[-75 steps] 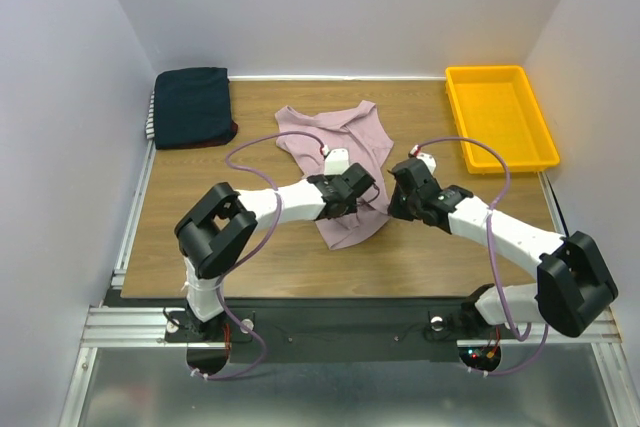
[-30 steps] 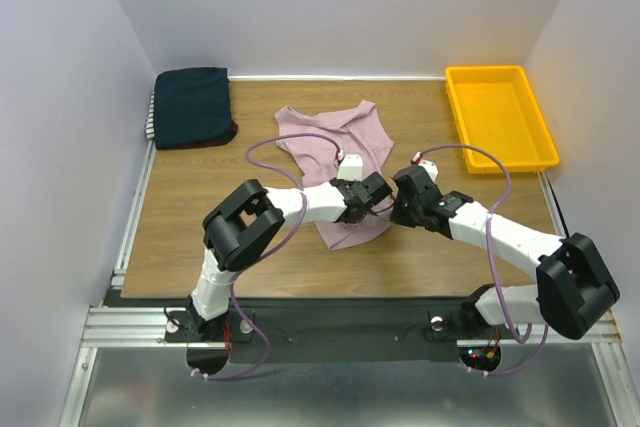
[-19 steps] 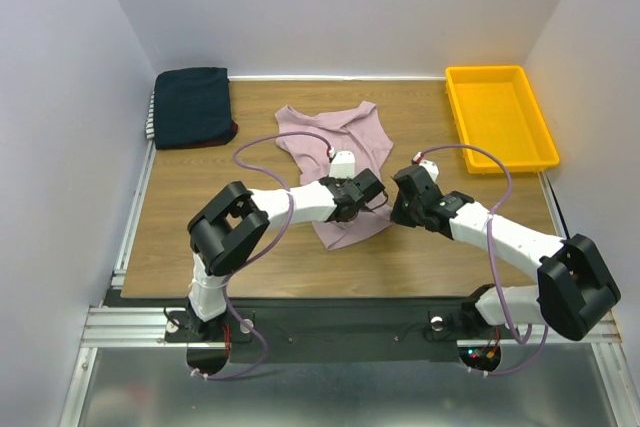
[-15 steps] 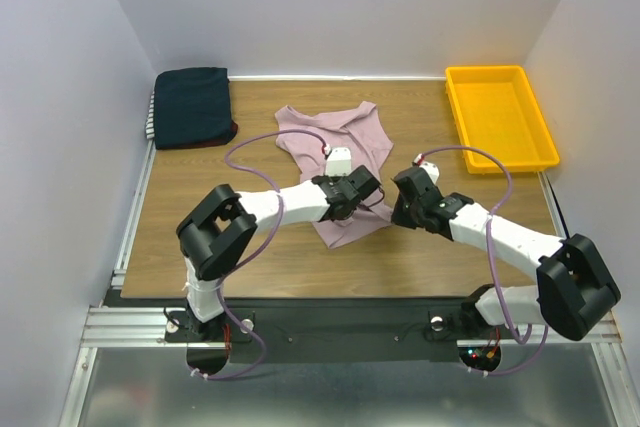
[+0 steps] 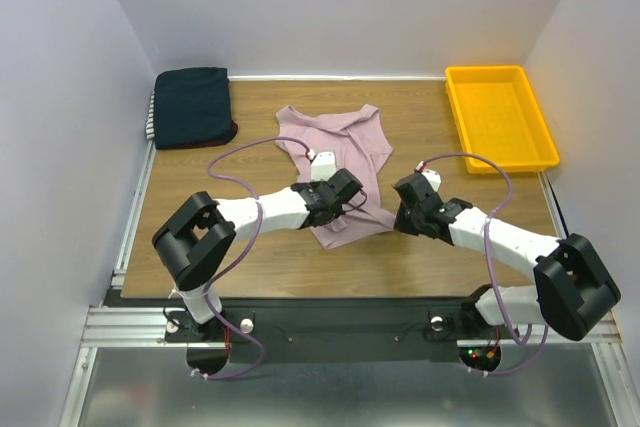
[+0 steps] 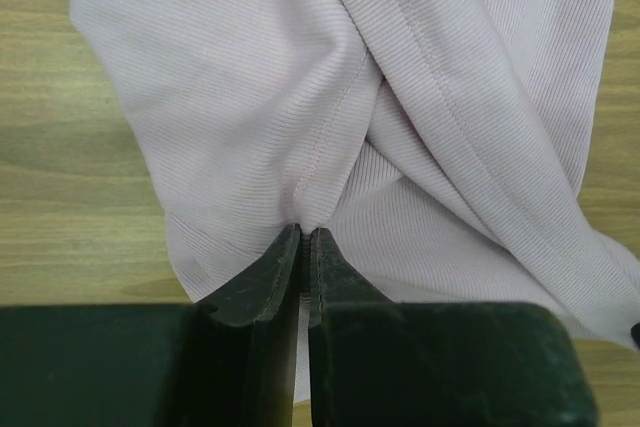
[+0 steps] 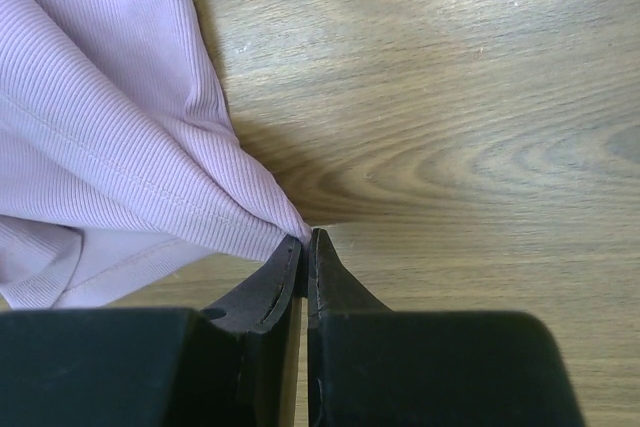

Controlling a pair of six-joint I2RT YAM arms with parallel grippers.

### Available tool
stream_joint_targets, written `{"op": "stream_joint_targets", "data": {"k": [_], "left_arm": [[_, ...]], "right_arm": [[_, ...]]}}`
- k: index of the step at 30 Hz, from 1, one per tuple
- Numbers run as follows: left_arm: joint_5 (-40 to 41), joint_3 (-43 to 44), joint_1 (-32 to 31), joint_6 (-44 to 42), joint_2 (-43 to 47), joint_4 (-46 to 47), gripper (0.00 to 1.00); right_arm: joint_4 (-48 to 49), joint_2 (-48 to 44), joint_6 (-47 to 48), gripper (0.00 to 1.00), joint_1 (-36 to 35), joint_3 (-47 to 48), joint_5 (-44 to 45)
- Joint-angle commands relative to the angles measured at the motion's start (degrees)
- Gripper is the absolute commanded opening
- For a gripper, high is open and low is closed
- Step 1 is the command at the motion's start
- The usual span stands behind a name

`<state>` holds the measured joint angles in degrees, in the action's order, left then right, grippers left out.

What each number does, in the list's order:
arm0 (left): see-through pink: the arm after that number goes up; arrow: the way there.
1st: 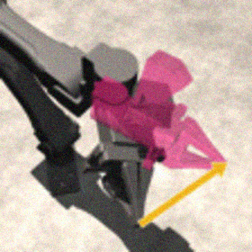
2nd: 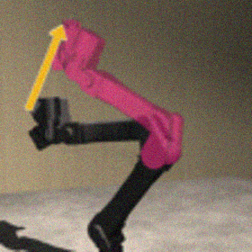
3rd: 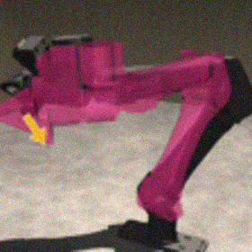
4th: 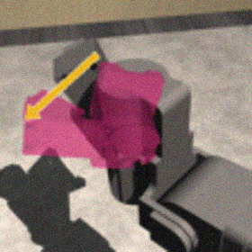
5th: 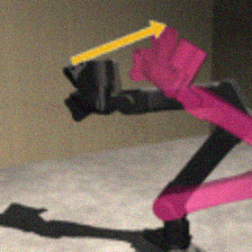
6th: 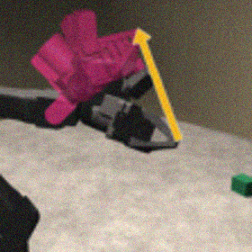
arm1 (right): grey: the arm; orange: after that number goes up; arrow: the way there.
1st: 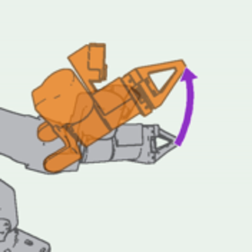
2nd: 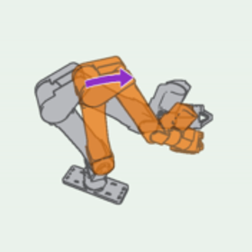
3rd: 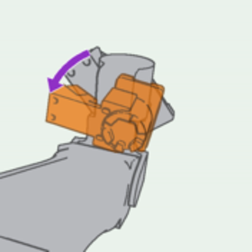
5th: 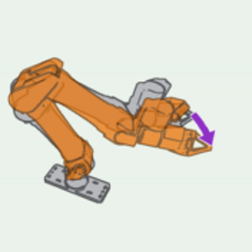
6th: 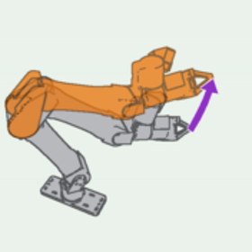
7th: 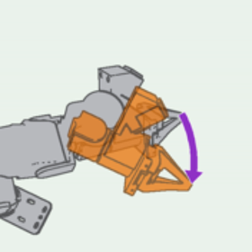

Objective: Fold and stack the tank tops
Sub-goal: Flatten the tank top out

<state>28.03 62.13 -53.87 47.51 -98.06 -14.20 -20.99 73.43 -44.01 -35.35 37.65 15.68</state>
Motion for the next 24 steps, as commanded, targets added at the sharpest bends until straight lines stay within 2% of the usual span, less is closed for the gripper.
{"op": "stream_joint_targets", "data": {"k": [1,8,9,10,12,15,18,22,24], "left_arm": [[-1.05,-2.71,0.43,-1.28,3.75,3.56,0.09],[-3.85,-4.29,0.52,-2.85,3.40,6.28,0.09],[-4.21,-4.47,0.52,-3.12,3.49,6.72,0.12],[-4.39,-4.65,0.52,-3.38,3.66,7.42,0.20],[-4.74,-5.17,0.52,-3.56,3.67,8.04,0.20],[-4.39,-5.44,0.52,-3.21,3.32,8.22,0.13],[-4.56,-5.53,0.60,-3.21,3.23,8.31,0.12],[-5.35,-5.96,0.60,-3.65,2.79,9.71,0.21],[-5.53,-6.23,0.60,-3.74,2.61,10.24,0.21]], "right_arm": [[1.48,-1.09,-0.73,0.00,-0.33,-0.38,2.42],[1.57,-0.48,-0.73,0.00,-0.33,-0.47,2.16],[1.57,-0.39,-0.73,0.00,-0.33,-0.47,2.16],[1.66,-0.30,-0.73,0.00,-0.33,-0.47,2.16],[1.74,-0.04,-0.81,0.00,-0.33,-0.65,2.16],[1.75,-0.04,-0.82,0.00,-0.33,-0.82,2.16],[1.92,-0.04,-0.82,0.00,-0.33,-0.91,2.16],[2.10,0.40,-0.82,0.00,-0.33,-1.09,1.90],[2.27,0.22,-0.73,0.00,-0.33,-1.17,1.81]]}}
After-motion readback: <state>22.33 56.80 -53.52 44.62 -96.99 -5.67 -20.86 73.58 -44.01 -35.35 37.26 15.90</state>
